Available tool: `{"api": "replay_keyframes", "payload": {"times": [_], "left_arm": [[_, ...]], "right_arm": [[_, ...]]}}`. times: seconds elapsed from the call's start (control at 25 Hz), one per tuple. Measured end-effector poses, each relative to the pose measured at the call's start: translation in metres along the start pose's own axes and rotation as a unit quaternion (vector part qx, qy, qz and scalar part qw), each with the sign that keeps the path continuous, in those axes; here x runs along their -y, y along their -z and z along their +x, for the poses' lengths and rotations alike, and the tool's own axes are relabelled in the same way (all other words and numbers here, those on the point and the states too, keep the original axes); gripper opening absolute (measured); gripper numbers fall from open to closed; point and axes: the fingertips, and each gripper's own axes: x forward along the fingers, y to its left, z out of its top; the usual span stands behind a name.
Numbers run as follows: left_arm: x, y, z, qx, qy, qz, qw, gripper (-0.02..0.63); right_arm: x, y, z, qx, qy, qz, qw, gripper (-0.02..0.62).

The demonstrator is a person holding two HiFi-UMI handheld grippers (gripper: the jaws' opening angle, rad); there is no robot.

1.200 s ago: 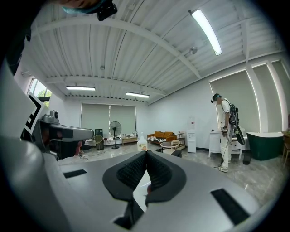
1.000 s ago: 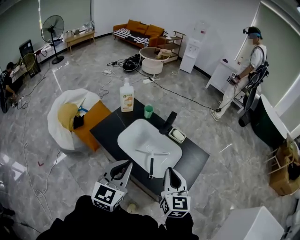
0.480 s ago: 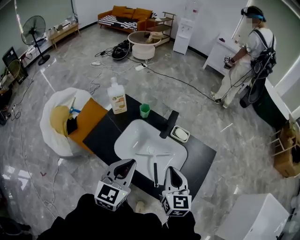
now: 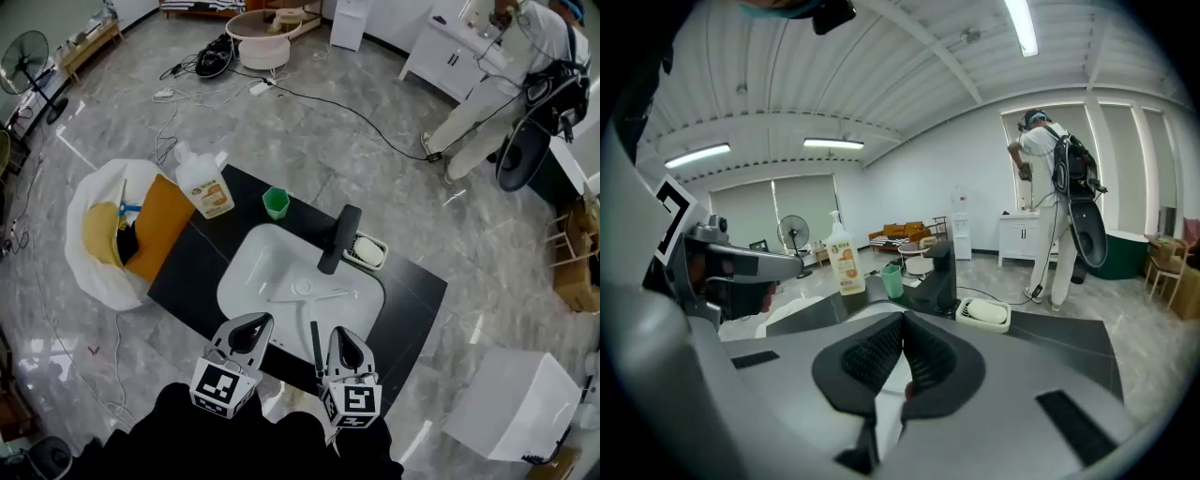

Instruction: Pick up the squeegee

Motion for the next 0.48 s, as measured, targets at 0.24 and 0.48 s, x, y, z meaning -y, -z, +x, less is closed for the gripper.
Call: {"api": "replay_keyframes", "payload": {"times": [0.24,0.48], "left_arm": [[-0.013,0.02,0.034,-0.033,0.022,-0.003,0.9992,0.025],[-0.027,0.056,0.058,-0.07,0.035,-0.014,0.9968,0.025]], "right_arm": [[0.007,0.022,0.038,-0.033,0.003,0.007,0.999,0.015],[0.01,0.059,0.064,-0.074,0.008,0.018,0.997,0.015]]}}
